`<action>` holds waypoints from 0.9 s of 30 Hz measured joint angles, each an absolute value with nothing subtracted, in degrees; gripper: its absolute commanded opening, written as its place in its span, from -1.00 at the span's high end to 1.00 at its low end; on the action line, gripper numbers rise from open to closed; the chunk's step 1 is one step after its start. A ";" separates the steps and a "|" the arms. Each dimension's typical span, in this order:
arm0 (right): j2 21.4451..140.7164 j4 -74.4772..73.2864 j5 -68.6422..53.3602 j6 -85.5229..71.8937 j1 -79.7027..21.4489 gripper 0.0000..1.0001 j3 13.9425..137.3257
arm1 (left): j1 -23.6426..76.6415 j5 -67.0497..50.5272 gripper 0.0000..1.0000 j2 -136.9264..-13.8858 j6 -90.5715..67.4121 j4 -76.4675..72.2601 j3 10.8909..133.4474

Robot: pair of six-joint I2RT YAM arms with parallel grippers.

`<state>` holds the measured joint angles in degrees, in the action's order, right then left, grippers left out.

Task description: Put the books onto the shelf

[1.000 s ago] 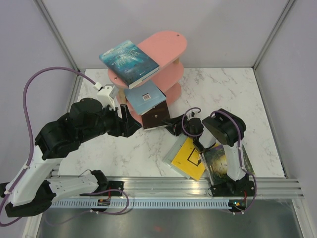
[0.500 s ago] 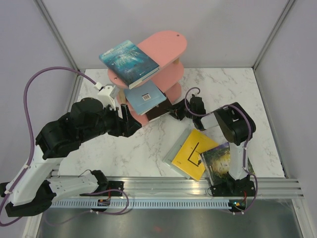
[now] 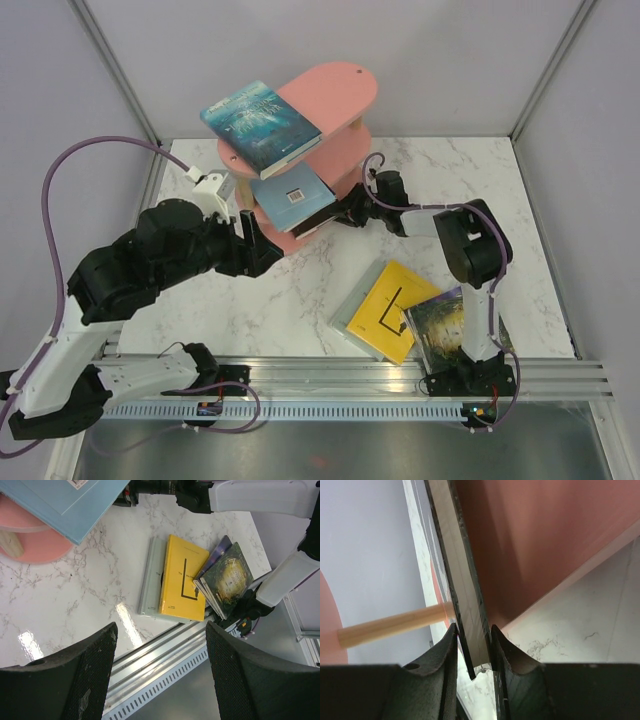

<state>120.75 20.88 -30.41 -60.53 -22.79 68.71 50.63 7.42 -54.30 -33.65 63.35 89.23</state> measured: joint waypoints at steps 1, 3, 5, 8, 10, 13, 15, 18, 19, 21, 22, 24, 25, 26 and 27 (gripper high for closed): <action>121.12 21.04 -31.64 -60.36 -22.79 1.00 68.69 | 50.63 7.42 -0.48 -54.19 -33.65 63.35 89.21; 121.71 21.37 -33.69 -59.77 -23.03 1.00 68.66 | 50.65 7.42 -0.48 -53.98 -33.65 63.37 89.17; 121.97 21.39 -35.48 -59.24 -23.46 1.00 68.62 | 50.63 7.42 -0.47 -54.00 -33.65 63.37 89.17; 122.10 21.37 -37.89 -58.08 -24.38 1.00 68.62 | 50.63 7.40 -0.47 -54.15 -33.65 63.35 89.17; 122.48 21.15 -39.75 -57.04 -25.02 1.00 68.62 | 50.65 7.40 -0.47 -54.39 -33.65 63.37 89.17; 122.83 20.21 -41.95 -55.86 -25.56 1.00 68.62 | 50.65 7.40 -0.47 -54.63 -33.65 63.35 89.17; 122.85 19.68 -42.89 -55.40 -25.67 1.00 68.62 | 50.63 7.40 -0.47 -54.59 -33.65 63.35 89.17; 122.85 19.03 -43.27 -55.20 -25.69 0.50 68.62 | 50.63 7.40 -0.47 -54.54 -33.67 63.37 89.17; 122.85 18.96 -43.24 -55.22 -25.69 0.34 68.62 | 50.63 7.40 -0.47 -54.54 -33.67 63.35 89.17; 122.85 18.59 -42.92 -55.18 -25.71 -0.13 68.62 | 50.63 7.38 -0.47 -54.54 -33.67 63.37 89.17; 122.85 17.39 -41.39 -54.04 -25.85 -0.22 68.49 | 50.65 7.40 -0.47 -54.54 -33.67 63.37 89.17; 123.22 15.68 -41.10 -53.71 -25.89 -0.43 67.81 | 50.65 7.40 -0.46 -54.52 -33.67 63.37 89.17; 123.09 15.79 -41.41 -53.87 -25.89 -0.53 67.92 | 50.63 7.38 -0.47 -54.52 -33.67 63.37 89.17; 122.69 15.75 -41.19 -53.69 -25.98 -0.54 67.96 | 50.63 7.40 -0.47 -54.50 -33.67 63.37 89.17; 122.30 15.68 -40.88 -53.49 -26.02 -0.56 67.96 | 50.65 7.40 -0.47 -54.48 -33.67 63.37 89.17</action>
